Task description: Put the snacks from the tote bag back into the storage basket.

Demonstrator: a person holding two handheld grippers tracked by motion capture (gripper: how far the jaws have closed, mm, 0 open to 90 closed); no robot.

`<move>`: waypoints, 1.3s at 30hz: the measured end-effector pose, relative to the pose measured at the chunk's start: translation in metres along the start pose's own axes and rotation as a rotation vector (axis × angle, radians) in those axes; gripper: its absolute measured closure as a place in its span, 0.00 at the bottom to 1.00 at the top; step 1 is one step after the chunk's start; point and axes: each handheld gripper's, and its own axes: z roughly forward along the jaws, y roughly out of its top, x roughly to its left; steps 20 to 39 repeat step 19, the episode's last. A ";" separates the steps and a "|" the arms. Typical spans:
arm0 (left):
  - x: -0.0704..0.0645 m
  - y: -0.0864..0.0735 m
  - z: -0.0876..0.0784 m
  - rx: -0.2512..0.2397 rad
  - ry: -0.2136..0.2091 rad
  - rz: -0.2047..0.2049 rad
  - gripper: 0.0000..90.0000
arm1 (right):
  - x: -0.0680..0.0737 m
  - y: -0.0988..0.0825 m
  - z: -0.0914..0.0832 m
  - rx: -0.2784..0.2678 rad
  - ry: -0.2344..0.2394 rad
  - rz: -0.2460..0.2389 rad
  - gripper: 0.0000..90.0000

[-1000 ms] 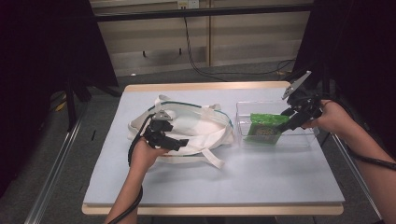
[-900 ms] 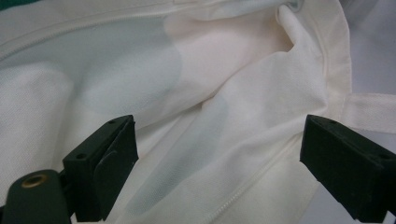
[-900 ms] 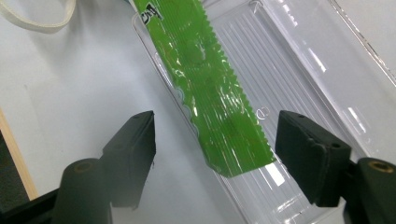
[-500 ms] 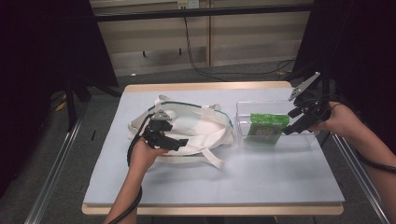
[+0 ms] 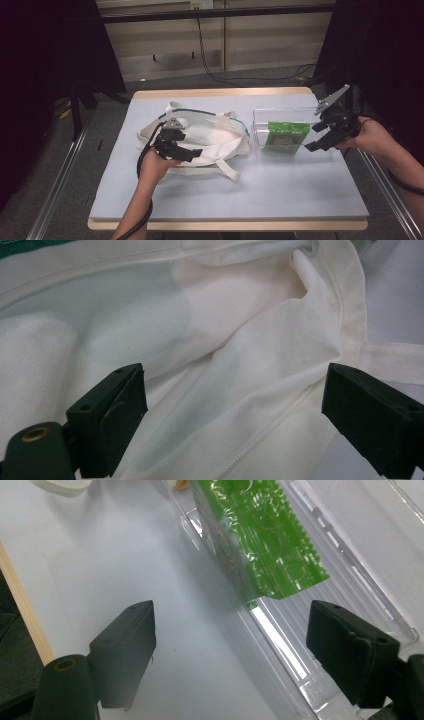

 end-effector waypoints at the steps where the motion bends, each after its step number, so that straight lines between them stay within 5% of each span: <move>1: -0.001 0.000 0.001 -0.007 -0.002 -0.006 0.12 | 0.001 -0.001 0.001 -0.003 0.000 0.000 0.21; 17: -0.003 0.001 0.001 -0.006 -0.007 0.002 0.12 | 0.020 -0.015 0.008 -0.016 0.033 -0.029 0.19; 39: -0.004 0.001 0.001 -0.010 -0.007 -0.005 0.12 | 0.021 -0.016 0.009 -0.022 0.033 -0.024 0.19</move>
